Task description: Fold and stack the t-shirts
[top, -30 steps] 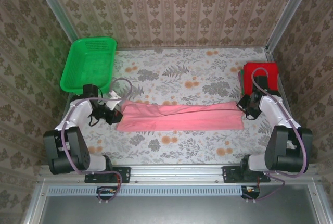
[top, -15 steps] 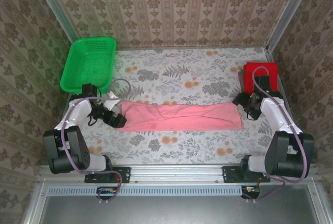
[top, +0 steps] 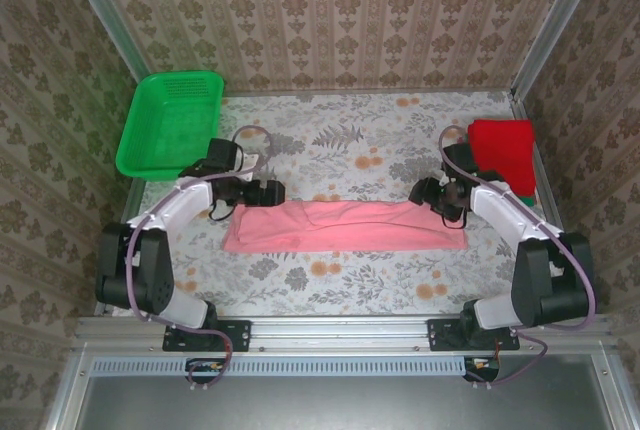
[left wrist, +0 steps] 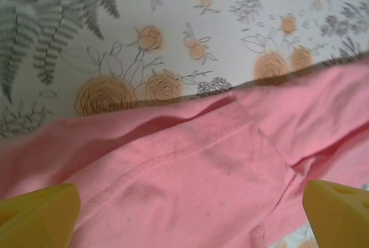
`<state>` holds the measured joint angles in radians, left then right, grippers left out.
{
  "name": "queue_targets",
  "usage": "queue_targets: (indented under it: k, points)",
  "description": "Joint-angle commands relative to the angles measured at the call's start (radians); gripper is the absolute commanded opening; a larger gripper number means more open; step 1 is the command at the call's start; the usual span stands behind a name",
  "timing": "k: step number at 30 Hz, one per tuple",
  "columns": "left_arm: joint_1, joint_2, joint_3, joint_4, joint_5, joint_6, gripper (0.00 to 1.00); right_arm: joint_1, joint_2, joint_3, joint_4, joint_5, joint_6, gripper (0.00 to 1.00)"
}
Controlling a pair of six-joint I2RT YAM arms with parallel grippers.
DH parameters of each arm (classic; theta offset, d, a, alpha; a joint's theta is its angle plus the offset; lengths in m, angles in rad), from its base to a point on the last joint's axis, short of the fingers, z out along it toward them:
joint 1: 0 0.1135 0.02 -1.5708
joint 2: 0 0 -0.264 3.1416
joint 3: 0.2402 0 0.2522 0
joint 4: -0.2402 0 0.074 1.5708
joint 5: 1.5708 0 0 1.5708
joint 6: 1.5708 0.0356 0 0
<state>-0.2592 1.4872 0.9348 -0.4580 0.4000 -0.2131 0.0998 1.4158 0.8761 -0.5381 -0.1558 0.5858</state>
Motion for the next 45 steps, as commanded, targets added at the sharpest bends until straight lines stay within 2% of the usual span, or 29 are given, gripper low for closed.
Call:
queue_targets:
  k: [1,5,10,16,23,26,29,37,45]
  points:
    - [-0.021,-0.016,-0.050,0.044,-0.038,-0.226,1.00,0.012,0.027,-0.028,0.039,-0.026,0.043,0.67]
    - [-0.011,0.015,-0.099,0.063,-0.047,-0.251,1.00,0.012,0.081,-0.029,0.033,-0.016,0.032,0.60]
    - [0.022,0.080,-0.123,0.089,-0.053,-0.258,1.00,0.029,0.126,-0.005,0.038,-0.054,-0.023,0.55]
    - [0.031,0.119,-0.116,0.096,-0.062,-0.248,1.00,0.119,0.186,0.077,0.018,-0.078,-0.122,0.45]
    - [0.047,0.127,-0.110,0.090,-0.067,-0.240,1.00,0.217,0.293,0.112,0.007,-0.157,-0.195,0.37]
    - [0.053,0.130,-0.100,0.082,-0.056,-0.231,1.00,0.240,0.273,0.089,-0.038,-0.191,-0.239,0.24]
    - [0.060,0.127,-0.096,0.072,-0.065,-0.224,1.00,0.249,0.214,0.054,-0.063,-0.202,-0.263,0.16]
    - [0.072,0.151,-0.085,0.066,-0.059,-0.204,1.00,0.250,0.158,0.012,-0.118,-0.213,-0.301,0.15]
    - [0.074,0.157,-0.079,0.074,-0.051,-0.204,1.00,0.265,0.197,0.122,-0.079,-0.247,-0.294,0.21]
